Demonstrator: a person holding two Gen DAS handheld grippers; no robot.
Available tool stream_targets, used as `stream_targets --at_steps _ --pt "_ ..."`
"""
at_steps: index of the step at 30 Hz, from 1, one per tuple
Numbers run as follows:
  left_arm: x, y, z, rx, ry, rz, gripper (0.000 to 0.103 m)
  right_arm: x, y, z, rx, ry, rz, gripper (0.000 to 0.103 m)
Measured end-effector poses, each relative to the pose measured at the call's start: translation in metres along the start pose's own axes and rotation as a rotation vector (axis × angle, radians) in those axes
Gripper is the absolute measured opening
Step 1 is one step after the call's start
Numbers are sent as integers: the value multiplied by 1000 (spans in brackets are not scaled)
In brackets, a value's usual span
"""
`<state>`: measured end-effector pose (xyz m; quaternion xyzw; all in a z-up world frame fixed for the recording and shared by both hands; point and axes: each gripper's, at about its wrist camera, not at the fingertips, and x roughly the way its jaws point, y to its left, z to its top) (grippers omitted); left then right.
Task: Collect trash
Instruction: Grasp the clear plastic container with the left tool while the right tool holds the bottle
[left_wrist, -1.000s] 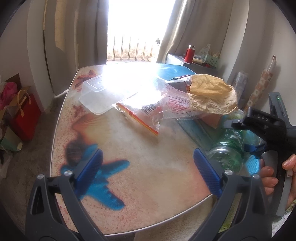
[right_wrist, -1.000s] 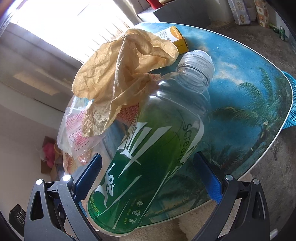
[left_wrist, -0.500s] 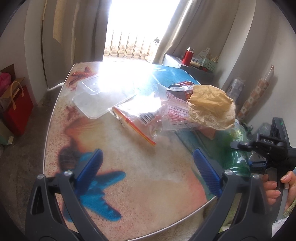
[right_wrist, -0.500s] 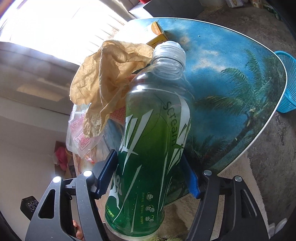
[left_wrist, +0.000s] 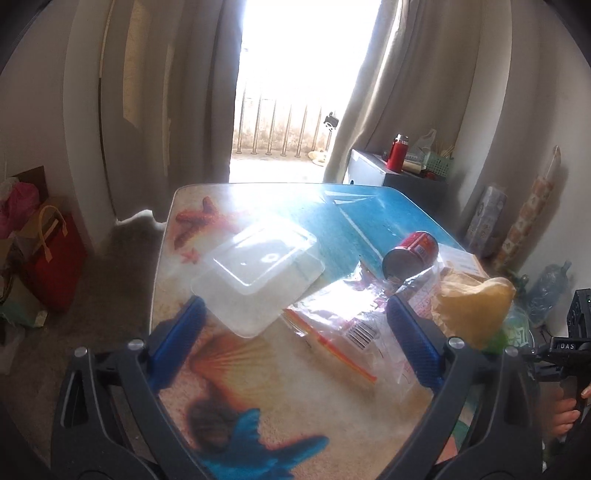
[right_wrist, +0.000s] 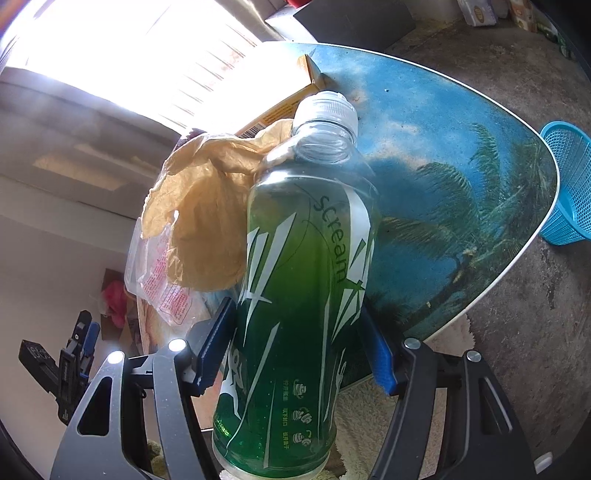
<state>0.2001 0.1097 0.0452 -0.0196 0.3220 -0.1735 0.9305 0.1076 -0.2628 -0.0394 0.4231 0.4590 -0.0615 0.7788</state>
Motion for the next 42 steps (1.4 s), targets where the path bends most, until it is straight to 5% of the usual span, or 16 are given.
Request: stream_targets --at_steps 10,19,42 --pt "91 8 52 363 230 -81 94 2 -2 2 -10 30 25 64" --pt "164 12 49 445 454 -73 94 6 -1 4 -7 46 27 64" --pt "166 10 40 492 458 -37 82 -2 -6 20 0 45 36 64"
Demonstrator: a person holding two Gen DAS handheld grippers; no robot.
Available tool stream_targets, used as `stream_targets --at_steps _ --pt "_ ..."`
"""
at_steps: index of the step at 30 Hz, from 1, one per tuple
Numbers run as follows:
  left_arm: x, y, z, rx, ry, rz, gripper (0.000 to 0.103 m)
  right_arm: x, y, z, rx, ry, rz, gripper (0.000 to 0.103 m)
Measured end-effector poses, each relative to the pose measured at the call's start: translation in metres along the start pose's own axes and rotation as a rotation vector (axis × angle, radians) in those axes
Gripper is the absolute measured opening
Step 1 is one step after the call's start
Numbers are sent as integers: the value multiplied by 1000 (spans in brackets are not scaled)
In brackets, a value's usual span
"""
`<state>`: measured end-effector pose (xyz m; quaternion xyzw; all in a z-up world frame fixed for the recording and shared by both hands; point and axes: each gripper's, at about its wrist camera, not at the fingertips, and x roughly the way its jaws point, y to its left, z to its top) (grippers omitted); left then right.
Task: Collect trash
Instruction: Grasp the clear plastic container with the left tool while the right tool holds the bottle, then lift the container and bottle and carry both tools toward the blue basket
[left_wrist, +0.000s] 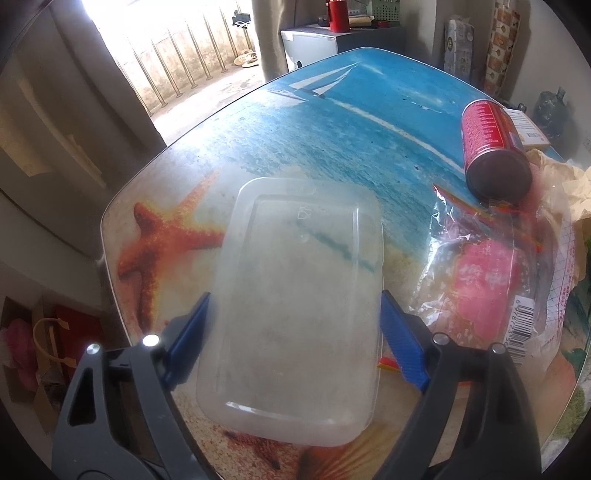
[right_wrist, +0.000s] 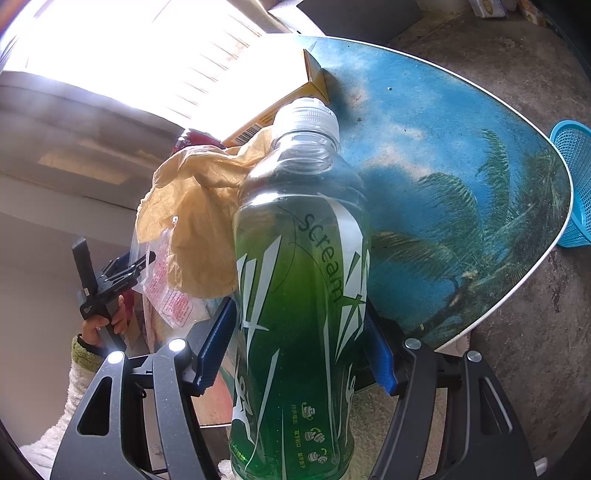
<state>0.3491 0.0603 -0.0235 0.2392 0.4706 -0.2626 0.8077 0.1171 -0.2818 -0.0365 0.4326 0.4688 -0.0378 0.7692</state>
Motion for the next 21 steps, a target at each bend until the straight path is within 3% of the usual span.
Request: stream_targets --at_steps 10,21 --pt "-38 25 -5 -169 -78 -42 81 4 6 0 -10 -5 9 64" --pt "-94 33 -40 -395 -199 -117 80 -4 1 -6 -10 -16 -1 64"
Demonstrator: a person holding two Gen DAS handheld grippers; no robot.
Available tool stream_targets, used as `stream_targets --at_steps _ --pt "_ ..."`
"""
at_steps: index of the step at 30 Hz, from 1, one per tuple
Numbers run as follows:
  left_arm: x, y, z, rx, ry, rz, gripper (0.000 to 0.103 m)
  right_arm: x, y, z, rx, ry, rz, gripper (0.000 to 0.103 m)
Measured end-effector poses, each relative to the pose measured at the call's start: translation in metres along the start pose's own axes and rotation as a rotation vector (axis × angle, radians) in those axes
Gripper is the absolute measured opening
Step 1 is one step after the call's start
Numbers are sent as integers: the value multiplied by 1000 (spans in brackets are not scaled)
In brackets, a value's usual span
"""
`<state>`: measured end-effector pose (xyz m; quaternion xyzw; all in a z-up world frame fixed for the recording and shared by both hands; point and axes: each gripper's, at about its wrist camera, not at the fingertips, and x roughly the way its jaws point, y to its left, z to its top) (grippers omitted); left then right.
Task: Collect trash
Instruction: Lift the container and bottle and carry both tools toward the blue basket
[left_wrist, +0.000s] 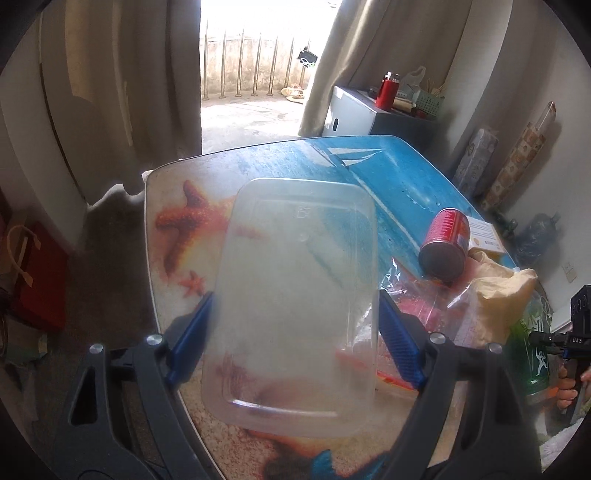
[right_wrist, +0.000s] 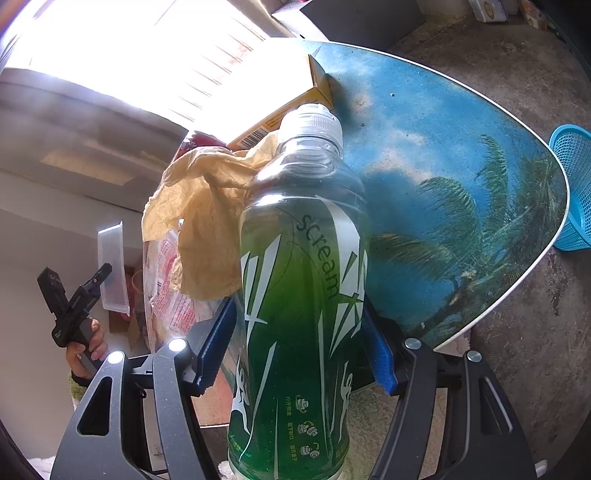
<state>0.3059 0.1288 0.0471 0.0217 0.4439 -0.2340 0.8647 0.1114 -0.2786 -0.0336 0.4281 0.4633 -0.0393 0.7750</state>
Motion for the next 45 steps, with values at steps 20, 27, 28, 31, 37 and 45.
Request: stream_targets --at_steps 20,27,28,31,37,45 --pt "-46 -14 -94 -271 -101 -20 80 -8 -13 -4 48 -11 -6 61" --pt "-57 -26 -97 -262 -130 -26 80 -25 -18 -7 55 -47 5 60" --pt "-59 -27 -97 -259 -134 -27 80 -27 -20 -7 59 -52 7 60" --pt "-65 -34 -96 -248 -147 -31 80 -32 -25 -9 67 -63 15 60" --pt "-79 -52 -92 -209 -177 -47 80 -48 -34 -14 72 -96 47 60" --pt "-91 -114 -79 -80 -209 -108 80 -83 -58 -19 94 -168 87 60"
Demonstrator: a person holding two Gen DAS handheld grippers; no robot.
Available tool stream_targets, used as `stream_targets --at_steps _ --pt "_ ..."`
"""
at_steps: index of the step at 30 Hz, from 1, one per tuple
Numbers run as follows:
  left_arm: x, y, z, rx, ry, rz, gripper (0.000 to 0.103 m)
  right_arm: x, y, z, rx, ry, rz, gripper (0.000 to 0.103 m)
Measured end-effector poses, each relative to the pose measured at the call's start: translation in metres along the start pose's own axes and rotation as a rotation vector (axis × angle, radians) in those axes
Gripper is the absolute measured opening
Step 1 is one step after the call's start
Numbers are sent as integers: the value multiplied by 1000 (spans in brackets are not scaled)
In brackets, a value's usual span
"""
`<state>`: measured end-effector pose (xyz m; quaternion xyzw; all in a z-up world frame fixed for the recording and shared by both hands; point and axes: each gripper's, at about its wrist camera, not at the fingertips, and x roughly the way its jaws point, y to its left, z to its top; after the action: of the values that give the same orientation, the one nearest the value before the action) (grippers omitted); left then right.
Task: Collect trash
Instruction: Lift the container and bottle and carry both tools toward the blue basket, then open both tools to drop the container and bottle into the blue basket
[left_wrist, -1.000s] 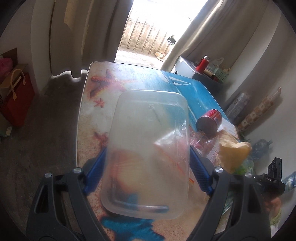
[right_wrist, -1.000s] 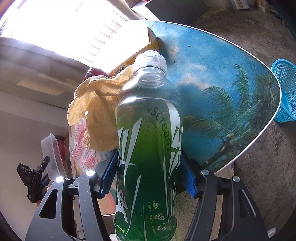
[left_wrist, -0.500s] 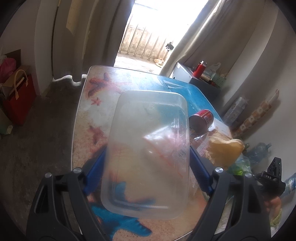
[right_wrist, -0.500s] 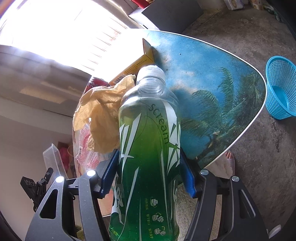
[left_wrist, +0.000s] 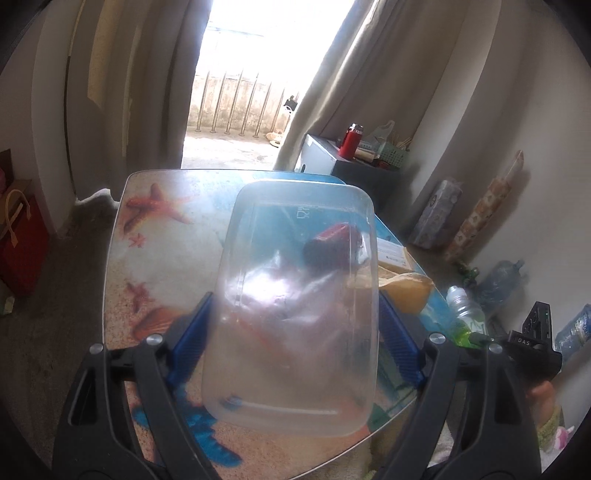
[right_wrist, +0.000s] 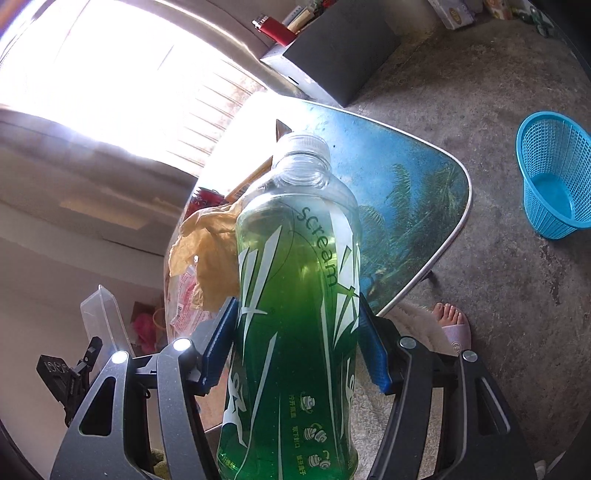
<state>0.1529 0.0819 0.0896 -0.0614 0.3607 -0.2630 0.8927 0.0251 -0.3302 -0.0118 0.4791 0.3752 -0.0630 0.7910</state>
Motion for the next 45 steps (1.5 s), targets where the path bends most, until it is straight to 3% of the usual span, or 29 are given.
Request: stream_targets --at_steps 5,11,18,21,27,32,38,45 --pt "12 -62 9 104 11 -108 80 -38 -30 3 34 -82 2 60" --pt "50 -162 9 239 67 -280 80 -97 -89 2 111 -202 -65 60" --pt "123 -296 -19 365 234 -475 80 -155 -170 3 232 -294 -176 60" --pt "163 -350 -39 395 328 -520 80 -167 -203 6 283 -313 -206 60" --pt "255 -448 -93 481 499 -469 80 -158 -268 25 380 -284 -222 60" --pt "340 -492 -142 516 632 -389 80 -129 -323 55 458 -229 -199 60" --pt "430 -520 -182 524 735 -307 81 -86 -373 100 499 -160 -230 60" --pt "482 -516 -189 465 737 -239 84 -40 -425 146 553 -131 -285 61"
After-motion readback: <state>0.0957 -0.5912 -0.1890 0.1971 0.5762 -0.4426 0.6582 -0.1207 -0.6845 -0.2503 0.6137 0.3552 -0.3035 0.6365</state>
